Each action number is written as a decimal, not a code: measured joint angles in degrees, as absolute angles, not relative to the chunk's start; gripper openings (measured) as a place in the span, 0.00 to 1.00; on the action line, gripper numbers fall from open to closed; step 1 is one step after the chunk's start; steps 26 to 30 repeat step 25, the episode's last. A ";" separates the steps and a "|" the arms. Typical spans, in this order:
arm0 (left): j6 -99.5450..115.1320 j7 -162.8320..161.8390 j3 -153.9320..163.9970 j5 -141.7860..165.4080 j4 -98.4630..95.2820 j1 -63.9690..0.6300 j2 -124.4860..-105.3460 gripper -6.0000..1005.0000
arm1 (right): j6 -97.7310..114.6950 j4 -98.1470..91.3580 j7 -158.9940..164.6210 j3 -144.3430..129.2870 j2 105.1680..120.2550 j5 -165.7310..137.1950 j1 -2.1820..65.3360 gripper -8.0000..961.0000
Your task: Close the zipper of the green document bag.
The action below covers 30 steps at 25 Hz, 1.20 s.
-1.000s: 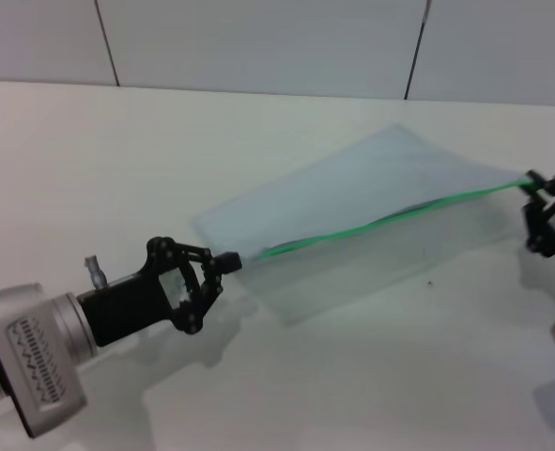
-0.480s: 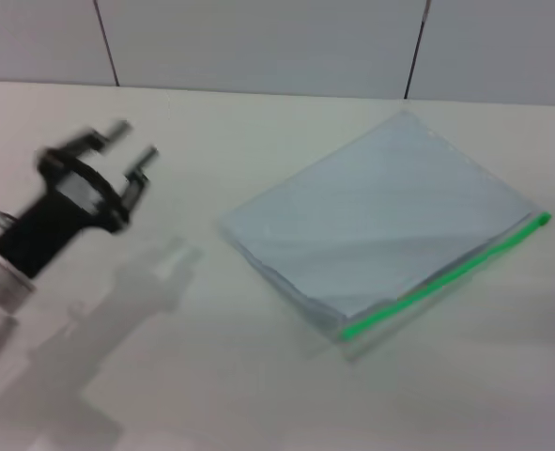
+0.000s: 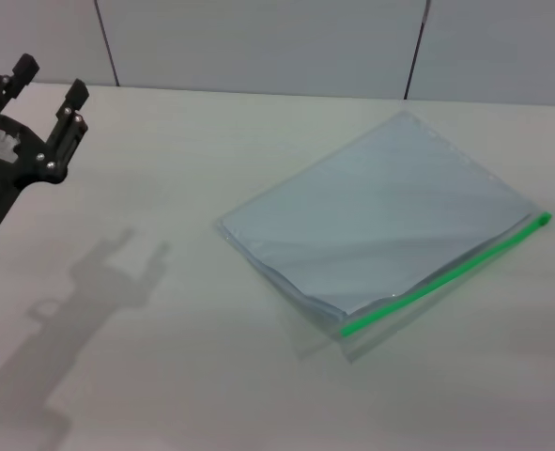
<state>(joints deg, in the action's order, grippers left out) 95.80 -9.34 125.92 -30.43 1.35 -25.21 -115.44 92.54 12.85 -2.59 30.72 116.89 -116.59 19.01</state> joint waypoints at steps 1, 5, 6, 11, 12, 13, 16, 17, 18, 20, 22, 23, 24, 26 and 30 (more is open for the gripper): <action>95.86 -9.66 125.88 -30.45 1.37 -25.28 -115.44 0.55 | 93.95 12.40 -1.13 29.81 116.85 -116.58 19.01 0.86; 95.96 -9.78 125.94 -30.58 1.15 -25.40 -115.47 0.56 | 95.49 12.20 -0.59 28.43 116.79 -116.54 19.00 0.92; 95.96 -9.75 125.92 -30.64 1.15 -25.43 -115.53 0.56 | 95.49 12.20 -0.59 28.43 116.79 -116.54 19.00 0.93; 96.47 -9.35 125.80 -30.80 1.17 -25.45 -115.88 0.56 | 96.05 12.32 -0.53 27.66 116.80 -116.55 19.31 0.95; 96.79 -9.35 125.79 -30.82 1.16 -25.44 -115.90 0.56 | 96.05 12.29 -0.52 27.32 116.81 -116.56 19.50 0.94; 97.28 -9.35 125.78 -30.85 1.15 -25.42 -115.91 0.56 | 96.06 12.25 -0.52 26.91 116.81 -116.55 19.72 0.94; 98.43 -9.43 125.75 -30.91 1.21 -25.39 -115.91 0.56 | 96.08 12.39 -0.51 25.63 116.81 -116.55 20.48 0.94; 98.64 -9.51 125.73 -30.91 1.26 -25.39 -115.89 0.56 | 96.09 12.44 -0.50 25.23 116.84 -116.55 20.76 0.94; 98.73 -9.57 125.71 -30.92 1.31 -25.38 -115.89 0.56 | 96.04 12.44 -0.50 24.82 116.86 -116.55 21.06 0.94; 98.77 -9.54 125.66 -31.14 1.34 -25.38 -115.92 0.56 | 95.85 12.45 -0.49 24.07 116.86 -116.54 21.47 0.94; 98.79 -9.40 125.62 -31.64 1.36 -25.39 -116.01 0.56 | 95.67 12.48 -0.48 23.30 116.85 -116.55 21.88 0.94; 98.79 -9.38 125.61 -31.88 1.36 -25.37 -116.06 0.56 | 95.64 12.48 -0.48 22.89 116.84 -116.53 22.09 0.94; 98.79 -9.37 125.61 -32.03 1.37 -25.33 -116.07 0.56 | 95.62 12.47 -0.47 22.60 116.83 -116.52 22.22 0.94; 98.79 -9.37 125.60 -32.16 1.37 -25.31 -116.09 0.56 | 95.61 12.45 -0.47 22.45 116.83 -116.51 22.30 0.94; 98.79 -9.37 125.60 -32.16 1.37 -25.31 -116.09 0.56 | 95.61 12.45 -0.47 22.45 116.83 -116.51 22.30 0.94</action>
